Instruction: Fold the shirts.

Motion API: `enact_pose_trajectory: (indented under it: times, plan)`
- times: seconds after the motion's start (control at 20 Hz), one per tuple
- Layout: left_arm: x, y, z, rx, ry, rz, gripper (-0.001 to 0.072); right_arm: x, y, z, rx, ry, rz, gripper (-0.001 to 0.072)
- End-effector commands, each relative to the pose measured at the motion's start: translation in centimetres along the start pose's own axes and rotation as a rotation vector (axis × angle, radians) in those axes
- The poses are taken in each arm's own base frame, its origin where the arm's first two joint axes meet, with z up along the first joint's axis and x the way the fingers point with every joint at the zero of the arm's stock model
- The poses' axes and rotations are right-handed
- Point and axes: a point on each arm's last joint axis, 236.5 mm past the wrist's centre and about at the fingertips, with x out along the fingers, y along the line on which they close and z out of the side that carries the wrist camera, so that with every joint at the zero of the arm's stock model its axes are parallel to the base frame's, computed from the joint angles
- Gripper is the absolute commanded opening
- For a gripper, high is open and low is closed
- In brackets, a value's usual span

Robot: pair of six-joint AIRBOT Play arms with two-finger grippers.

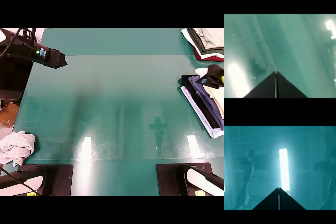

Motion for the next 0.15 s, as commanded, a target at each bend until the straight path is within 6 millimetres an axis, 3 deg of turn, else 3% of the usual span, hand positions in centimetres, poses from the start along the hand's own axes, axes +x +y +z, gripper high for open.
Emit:
enact_pose_trajectory:
  times: [0.0, 0.1]
  plan:
    - [-0.04, -0.01, 0.1, 0.0, -0.004, 0.001, 0.0023, 1.0, 3.19, -1.04, -0.084, 0.033, 0.038, 0.0018]
    - [-0.04, -0.01, 0.1, 0.0, -0.004, 0.001, 0.0023, 1.06, 3.39, -1.28, -0.089, 0.042, 0.041, 0.0018]
